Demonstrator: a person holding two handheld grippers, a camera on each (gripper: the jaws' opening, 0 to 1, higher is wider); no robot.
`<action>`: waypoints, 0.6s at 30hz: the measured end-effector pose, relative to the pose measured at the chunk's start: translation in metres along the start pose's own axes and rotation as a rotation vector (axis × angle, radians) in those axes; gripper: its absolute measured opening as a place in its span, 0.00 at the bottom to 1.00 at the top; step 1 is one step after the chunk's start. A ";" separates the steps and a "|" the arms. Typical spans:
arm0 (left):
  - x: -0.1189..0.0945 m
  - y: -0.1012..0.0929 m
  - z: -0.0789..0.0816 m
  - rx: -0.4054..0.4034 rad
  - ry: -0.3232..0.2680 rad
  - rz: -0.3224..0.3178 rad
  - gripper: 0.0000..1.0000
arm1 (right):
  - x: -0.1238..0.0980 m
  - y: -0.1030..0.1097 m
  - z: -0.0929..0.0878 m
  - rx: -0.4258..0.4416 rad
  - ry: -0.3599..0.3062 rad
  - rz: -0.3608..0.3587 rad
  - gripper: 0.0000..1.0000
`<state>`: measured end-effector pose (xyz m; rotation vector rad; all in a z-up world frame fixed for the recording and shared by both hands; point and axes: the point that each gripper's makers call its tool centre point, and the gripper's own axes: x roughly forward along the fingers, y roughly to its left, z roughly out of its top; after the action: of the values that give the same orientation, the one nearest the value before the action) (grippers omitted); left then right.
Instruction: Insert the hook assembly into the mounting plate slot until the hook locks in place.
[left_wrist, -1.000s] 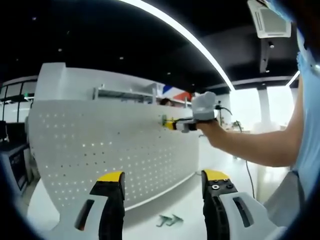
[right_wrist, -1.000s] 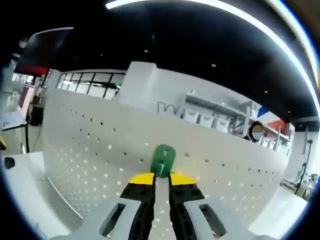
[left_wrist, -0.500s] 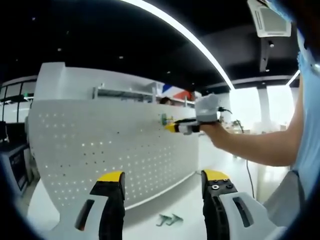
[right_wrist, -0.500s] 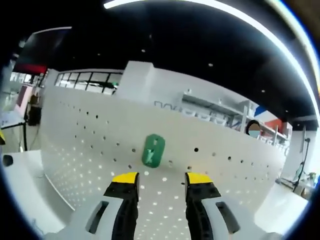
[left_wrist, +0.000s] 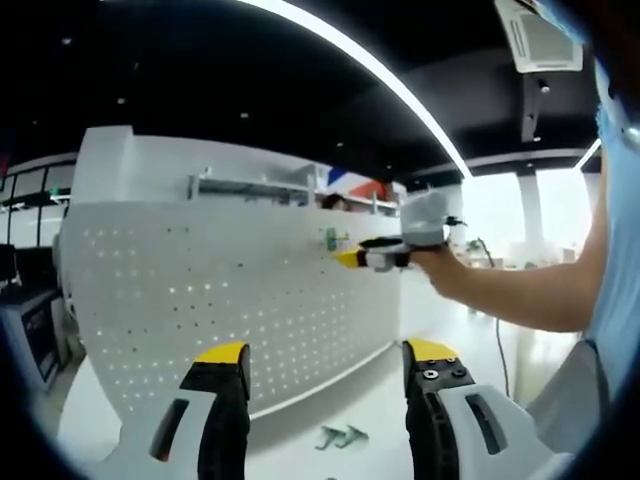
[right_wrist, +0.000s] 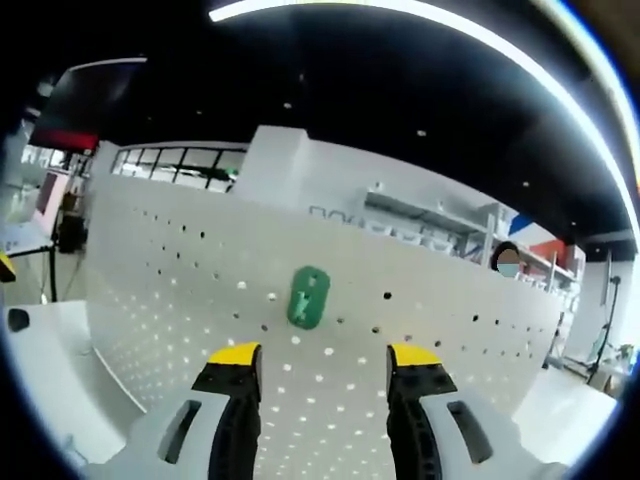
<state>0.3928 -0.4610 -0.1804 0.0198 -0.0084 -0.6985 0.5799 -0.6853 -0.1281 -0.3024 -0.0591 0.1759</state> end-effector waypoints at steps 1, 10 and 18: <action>0.000 0.000 0.000 0.000 0.000 0.000 0.63 | -0.001 0.000 0.001 0.001 -0.002 0.001 0.50; 0.000 -0.001 0.000 0.001 0.000 0.002 0.63 | -0.009 0.003 -0.001 -0.003 -0.005 0.014 0.50; -0.002 -0.002 -0.001 -0.005 -0.004 0.002 0.63 | -0.020 0.018 -0.009 -0.016 0.012 0.049 0.50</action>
<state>0.3897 -0.4615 -0.1813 0.0139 -0.0105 -0.6962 0.5577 -0.6743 -0.1428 -0.3206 -0.0413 0.2224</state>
